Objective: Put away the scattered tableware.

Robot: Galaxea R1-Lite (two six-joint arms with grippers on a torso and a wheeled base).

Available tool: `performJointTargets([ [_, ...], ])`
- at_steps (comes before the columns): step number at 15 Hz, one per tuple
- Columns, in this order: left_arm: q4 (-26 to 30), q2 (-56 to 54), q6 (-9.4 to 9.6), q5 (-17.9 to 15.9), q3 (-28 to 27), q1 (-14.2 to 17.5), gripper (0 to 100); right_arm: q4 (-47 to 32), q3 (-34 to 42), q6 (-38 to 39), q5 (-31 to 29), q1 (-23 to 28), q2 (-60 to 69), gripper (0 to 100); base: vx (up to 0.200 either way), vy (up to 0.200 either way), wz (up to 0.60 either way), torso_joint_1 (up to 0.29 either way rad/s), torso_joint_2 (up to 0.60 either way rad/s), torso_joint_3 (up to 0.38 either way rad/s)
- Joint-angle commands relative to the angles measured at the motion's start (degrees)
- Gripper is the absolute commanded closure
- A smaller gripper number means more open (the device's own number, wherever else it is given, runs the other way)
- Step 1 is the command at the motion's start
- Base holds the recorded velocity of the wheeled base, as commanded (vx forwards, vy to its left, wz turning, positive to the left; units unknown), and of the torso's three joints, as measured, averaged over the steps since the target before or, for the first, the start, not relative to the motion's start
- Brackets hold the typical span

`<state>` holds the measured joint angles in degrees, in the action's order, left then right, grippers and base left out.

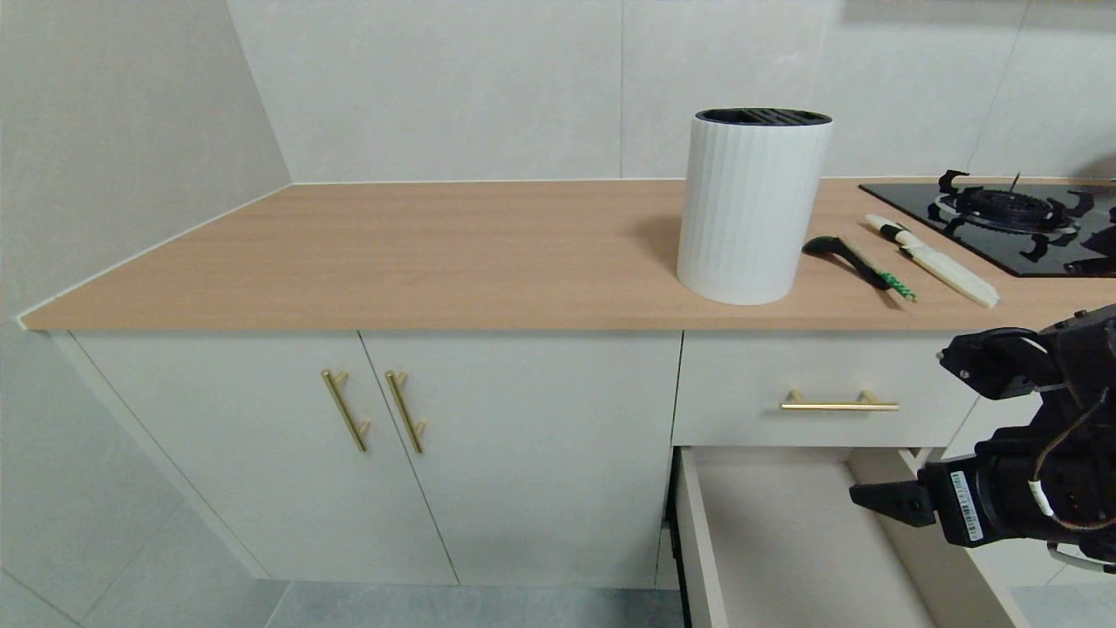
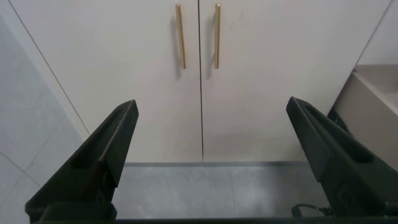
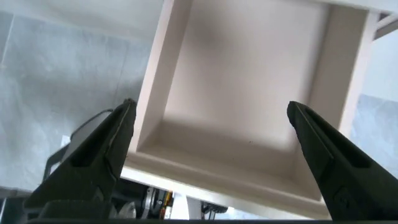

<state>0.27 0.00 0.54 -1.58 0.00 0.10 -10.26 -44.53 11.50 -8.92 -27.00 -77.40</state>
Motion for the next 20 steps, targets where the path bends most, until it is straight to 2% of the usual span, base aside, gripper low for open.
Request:
performJointTargets([
  [1, 0.0, 0.0, -0.01, 0.0, 0.0, 0.08, 0, 1.83, -1.43, -0.95, -0.13, 1.25, -0.65, 0, 0.0, 0.0, 0.0, 0.09, -0.14, -0.09],
  [3, 0.0, 0.0, -0.01, 0.0, 0.0, 0.08, 0, 6.66, -7.85, -5.26, -0.39, 6.35, -4.16, 0, 0.0, 0.0, 0.0, 0.023, -0.04, -0.023],
  [4, 0.0, 0.0, -0.01, 0.0, 0.0, 0.08, 0, 6.4, -11.45, -6.49, -0.39, 7.67, -5.39, 0, 0.0, 0.0, 0.0, 0.0, 0.0, 0.0],
  [9, 0.0, 0.0, -0.01, 0.0, 0.0, 0.08, 0, -0.37, -29.12, -6.66, -0.39, 10.83, -15.06, 0, 0.0, 0.0, 0.0, 0.0, 0.0, 0.0],
  [15, 0.0, 0.0, -0.01, 0.0, 0.0, 0.08, 0, -0.02, -34.83, -7.1, -0.39, 19.62, -20.78, 0, 0.0, 0.0, 0.0, 0.0, 0.0, 0.0],
  [20, 0.0, 0.0, -0.01, 0.0, 0.0, 0.08, 0, 0.07, -36.59, -6.93, -2.15, 20.15, -24.47, 0, 0.0, 0.0, 0.0, 0.0, 0.0, 0.0],
])
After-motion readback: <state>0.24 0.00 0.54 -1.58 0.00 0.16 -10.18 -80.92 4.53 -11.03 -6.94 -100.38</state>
